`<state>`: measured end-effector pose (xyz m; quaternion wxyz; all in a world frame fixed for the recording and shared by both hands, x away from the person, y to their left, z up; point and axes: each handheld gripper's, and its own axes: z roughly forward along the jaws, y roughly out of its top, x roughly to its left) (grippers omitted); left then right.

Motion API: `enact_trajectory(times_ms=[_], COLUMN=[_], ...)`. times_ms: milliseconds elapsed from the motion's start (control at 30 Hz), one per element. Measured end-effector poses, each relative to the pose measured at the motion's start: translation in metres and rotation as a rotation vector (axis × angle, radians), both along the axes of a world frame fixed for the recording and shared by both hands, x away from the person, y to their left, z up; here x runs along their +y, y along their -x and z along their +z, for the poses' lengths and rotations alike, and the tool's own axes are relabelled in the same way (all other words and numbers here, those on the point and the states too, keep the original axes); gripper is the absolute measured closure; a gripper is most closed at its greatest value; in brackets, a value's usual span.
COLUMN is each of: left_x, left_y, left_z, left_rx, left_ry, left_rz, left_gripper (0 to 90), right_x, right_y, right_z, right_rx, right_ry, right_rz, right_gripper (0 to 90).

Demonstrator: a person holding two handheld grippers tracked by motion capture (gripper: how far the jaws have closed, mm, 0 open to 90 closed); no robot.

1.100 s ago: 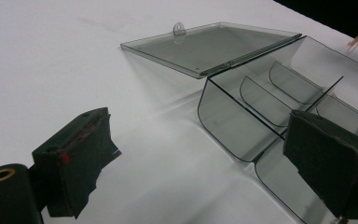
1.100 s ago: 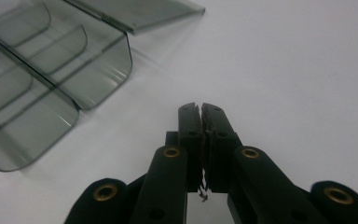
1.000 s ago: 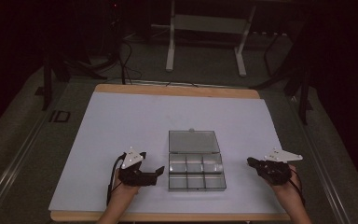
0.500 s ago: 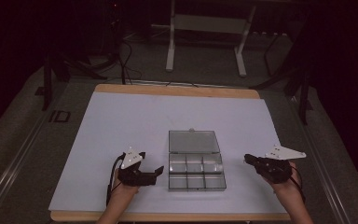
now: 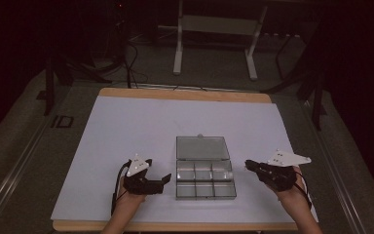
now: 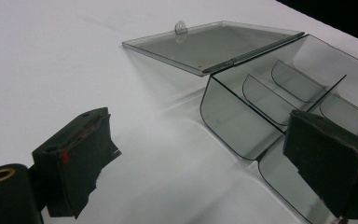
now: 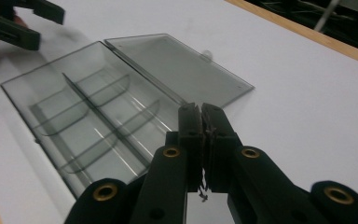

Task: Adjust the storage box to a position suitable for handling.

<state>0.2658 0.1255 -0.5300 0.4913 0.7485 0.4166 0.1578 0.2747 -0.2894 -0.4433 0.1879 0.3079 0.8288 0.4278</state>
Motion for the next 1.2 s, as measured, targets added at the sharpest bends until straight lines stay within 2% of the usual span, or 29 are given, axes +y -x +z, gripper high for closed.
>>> enact_trajectory(times_ms=[500, 733, 1200], left_x=[0.000, 0.000, 0.001], left_y=[0.001, 0.001, 0.001], left_z=[-0.001, 0.000, -0.001], left_rx=[0.000, -0.005, -0.004], left_ry=[0.000, 0.001, -0.002], left_rz=[-0.002, -0.003, -0.004], left_gripper=[8.6, 8.6, 8.6], right_x=[0.045, 0.065, 0.090], right_y=[0.009, 0.013, 0.014], right_z=[-0.008, -0.018, -0.045], right_rx=[0.017, 0.042, 0.095], right_ry=[-0.019, -0.019, 0.022], right_rz=[0.131, 0.182, 0.226], right_gripper=[87.5, 87.5, 87.4])
